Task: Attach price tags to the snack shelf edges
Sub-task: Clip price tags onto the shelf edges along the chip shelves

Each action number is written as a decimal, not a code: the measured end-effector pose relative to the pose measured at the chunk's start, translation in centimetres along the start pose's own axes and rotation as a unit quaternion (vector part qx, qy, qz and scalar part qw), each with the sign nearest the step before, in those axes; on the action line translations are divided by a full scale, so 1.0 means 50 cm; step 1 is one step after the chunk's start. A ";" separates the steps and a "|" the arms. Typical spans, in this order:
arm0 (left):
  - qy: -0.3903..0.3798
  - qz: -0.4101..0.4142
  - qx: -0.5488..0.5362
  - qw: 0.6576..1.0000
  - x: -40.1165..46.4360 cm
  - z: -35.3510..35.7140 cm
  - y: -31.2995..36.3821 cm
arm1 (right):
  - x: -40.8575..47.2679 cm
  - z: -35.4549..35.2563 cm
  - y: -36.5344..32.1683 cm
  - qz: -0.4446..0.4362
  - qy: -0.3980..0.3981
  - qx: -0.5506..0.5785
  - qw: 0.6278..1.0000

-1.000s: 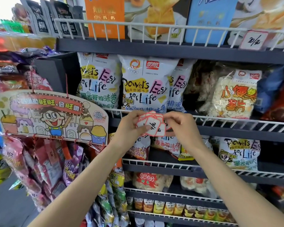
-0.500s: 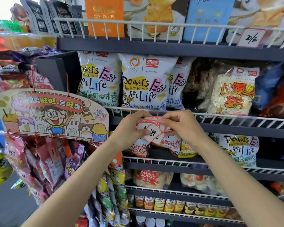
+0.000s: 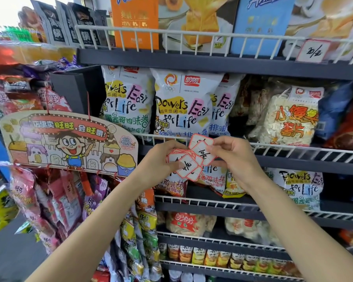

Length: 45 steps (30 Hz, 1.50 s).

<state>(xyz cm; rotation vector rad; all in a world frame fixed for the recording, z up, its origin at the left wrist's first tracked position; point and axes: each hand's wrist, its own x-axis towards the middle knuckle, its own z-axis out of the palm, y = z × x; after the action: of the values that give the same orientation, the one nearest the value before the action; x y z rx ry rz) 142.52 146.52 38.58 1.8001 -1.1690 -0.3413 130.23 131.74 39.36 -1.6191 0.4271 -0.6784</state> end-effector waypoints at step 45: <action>0.006 -0.054 -0.103 0.993 0.010 0.015 0.006 | -0.018 -0.006 -0.046 -0.069 -0.061 -0.058 0.994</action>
<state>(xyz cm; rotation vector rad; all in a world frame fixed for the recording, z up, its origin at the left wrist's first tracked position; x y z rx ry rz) 142.12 145.64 38.57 1.6838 -0.9928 -0.4956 129.13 132.47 41.46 -1.8013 0.2721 -0.6640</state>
